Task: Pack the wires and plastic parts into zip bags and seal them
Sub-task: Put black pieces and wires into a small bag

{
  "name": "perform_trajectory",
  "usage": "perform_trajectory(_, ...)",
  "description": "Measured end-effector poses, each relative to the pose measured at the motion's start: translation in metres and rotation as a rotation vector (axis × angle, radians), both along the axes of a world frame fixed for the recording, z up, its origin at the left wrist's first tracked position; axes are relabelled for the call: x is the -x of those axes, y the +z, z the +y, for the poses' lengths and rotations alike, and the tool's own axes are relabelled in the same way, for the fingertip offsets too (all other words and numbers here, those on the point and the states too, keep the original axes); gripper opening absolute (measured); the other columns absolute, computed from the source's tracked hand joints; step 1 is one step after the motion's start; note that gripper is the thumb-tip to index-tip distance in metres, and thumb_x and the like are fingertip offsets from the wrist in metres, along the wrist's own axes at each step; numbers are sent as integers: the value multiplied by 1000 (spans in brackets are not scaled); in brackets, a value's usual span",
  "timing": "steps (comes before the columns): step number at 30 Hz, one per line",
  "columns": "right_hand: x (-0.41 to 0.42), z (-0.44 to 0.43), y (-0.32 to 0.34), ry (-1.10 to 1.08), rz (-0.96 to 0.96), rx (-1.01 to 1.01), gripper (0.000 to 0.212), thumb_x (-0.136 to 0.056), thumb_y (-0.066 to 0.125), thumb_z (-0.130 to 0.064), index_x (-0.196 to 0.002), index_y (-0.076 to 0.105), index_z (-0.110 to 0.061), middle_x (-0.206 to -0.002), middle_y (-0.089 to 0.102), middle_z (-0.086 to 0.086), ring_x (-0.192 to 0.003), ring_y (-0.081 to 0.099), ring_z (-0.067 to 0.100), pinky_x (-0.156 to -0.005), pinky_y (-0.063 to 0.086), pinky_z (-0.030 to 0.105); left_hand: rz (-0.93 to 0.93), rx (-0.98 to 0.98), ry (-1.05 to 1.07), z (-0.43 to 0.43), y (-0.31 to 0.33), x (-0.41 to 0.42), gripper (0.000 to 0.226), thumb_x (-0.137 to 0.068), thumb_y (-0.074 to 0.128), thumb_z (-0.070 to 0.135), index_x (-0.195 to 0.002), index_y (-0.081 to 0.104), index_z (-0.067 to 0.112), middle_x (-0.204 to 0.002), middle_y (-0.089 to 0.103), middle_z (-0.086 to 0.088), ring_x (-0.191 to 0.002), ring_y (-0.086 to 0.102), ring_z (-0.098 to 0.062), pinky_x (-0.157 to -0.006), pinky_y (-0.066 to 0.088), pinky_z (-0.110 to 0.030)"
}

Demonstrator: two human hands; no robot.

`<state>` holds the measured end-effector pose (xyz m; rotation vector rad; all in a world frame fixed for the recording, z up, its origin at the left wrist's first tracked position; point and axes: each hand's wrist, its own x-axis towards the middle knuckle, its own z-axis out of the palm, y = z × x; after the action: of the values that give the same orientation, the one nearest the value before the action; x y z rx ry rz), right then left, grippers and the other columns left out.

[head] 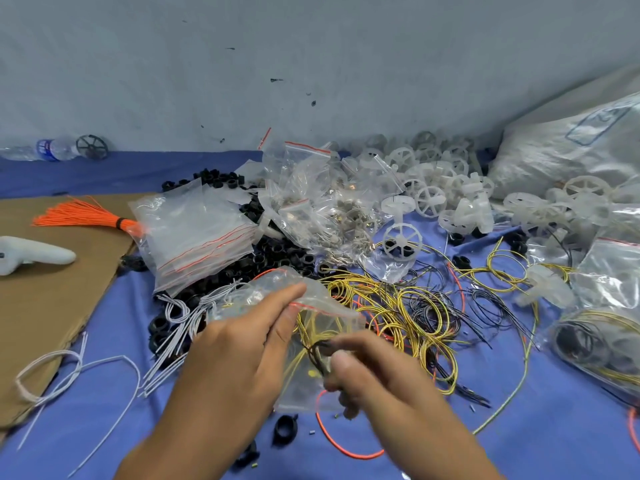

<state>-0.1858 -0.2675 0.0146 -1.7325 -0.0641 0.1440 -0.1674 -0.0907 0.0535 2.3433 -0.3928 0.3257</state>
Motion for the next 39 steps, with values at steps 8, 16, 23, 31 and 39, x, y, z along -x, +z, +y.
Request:
perform_trajectory(8,-5,32,-14,171,-317,601,52,-91,32,-32,-137,51,-17,-143,50,-2,-134,43,16,-108,35,28,-89,-198,-104,-1,-8,9,44,-92,43,42,-121,73,30,-70,73,5,-59,66,-23,-42,50,-28)
perform_trajectory(16,10,11,1,293,-365,416,39,-91,49,-14,-120,66,-32,-112,70,-15,-106,63,1,-89,47,16,-39,-85,-32,8,-10,8,36,-95,49,45,-124,69,40,-58,53,8,-65,54,-23,-49,39,-30)
perform_trajectory(23,31,-68,-15,-154,-231,731,36,-90,63,-16,-86,59,-52,-90,65,-22,-77,59,-2,-68,47,17,-4,35,33,18,-14,-3,31,-100,47,47,-123,67,43,-44,41,7,-40,35,-9,-45,29,-25)
perform_trajectory(31,45,-106,-43,-26,115,1054,18,-91,56,-52,-104,43,-55,-101,50,-24,-86,48,-7,-76,41,12,27,56,12,11,-12,-7,38,-93,46,45,-122,70,38,-47,44,11,-42,37,-10,-45,23,-21)
perform_trajectory(39,49,-94,13,74,-74,573,32,-80,55,-68,-106,58,-50,-72,64,-9,-61,54,6,-64,46,29,47,66,35,10,-13,-9,32,-100,49,49,-122,70,38,-50,49,12,-49,43,-11,-52,36,-29)
